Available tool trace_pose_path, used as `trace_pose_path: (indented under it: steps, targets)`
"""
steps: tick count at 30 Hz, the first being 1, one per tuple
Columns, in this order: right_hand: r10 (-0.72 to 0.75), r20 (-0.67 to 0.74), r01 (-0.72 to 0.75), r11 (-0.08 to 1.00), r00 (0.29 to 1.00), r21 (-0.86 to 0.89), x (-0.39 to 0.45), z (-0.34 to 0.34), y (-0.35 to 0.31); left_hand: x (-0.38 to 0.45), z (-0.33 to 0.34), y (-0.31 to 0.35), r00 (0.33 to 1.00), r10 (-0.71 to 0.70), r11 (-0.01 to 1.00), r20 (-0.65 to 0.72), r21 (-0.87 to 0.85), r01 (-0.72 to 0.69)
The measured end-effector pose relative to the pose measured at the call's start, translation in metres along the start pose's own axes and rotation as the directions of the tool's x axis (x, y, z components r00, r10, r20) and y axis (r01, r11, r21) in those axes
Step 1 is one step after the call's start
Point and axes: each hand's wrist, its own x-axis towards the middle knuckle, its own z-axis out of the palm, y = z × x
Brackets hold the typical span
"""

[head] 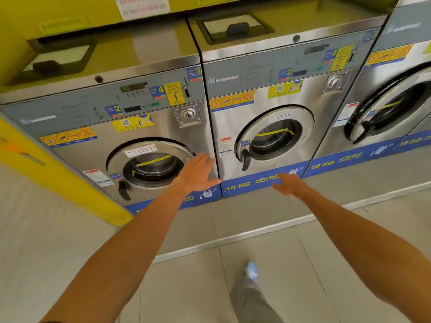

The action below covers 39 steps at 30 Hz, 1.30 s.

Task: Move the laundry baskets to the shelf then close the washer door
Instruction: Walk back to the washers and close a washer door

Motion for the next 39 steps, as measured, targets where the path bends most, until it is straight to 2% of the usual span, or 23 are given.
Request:
trace_pose_path:
  steps: [9,13,16,19,24,29,34,36,39]
  targets:
    - [-0.035,0.054,0.028,0.992,0.998,0.127,0.176,0.03,-0.026,0.181,0.004,-0.064,0.971,0.233,0.921,-0.055,0.332,-0.202]
    - [-0.007,0.072,-0.008,0.979,0.997,0.206,0.237,0.048,-0.044,0.23,0.026,-0.078,0.921,0.383,0.83,-0.067,0.463,-0.312]
    - [0.05,0.023,-0.055,0.945,0.998,0.324,0.27,0.058,-0.052,0.258,0.039,-0.087,0.893,0.446,0.759,-0.051,0.551,-0.348]
    - [0.104,-0.013,-0.086,0.881,0.995,0.466,0.294,0.07,-0.057,0.278,0.05,-0.1,0.896,0.435,0.754,-0.089,0.58,-0.308]
    - [0.158,-0.001,-0.117,0.739,0.987,0.664,0.323,0.092,-0.058,0.292,0.066,-0.12,0.856,0.497,0.713,-0.141,0.629,-0.31]
    - [0.185,0.02,-0.11,0.492,0.983,0.864,0.335,0.116,-0.064,0.304,0.075,-0.132,0.798,0.567,0.634,-0.203,0.726,-0.266]
    - [0.279,-0.04,-0.063,0.353,0.959,0.933,0.333,0.138,-0.058,0.312,0.087,-0.138,0.717,0.661,0.508,-0.22,0.835,-0.212]
    - [0.315,-0.07,-0.041,0.332,0.946,0.942,0.327,0.145,-0.052,0.314,0.088,-0.14,0.706,0.668,0.516,-0.235,0.829,-0.213]
    - [0.327,-0.091,-0.026,0.338,0.941,0.941,0.304,0.148,-0.04,0.314,0.085,-0.138,0.73,0.645,0.598,-0.225,0.743,-0.3]
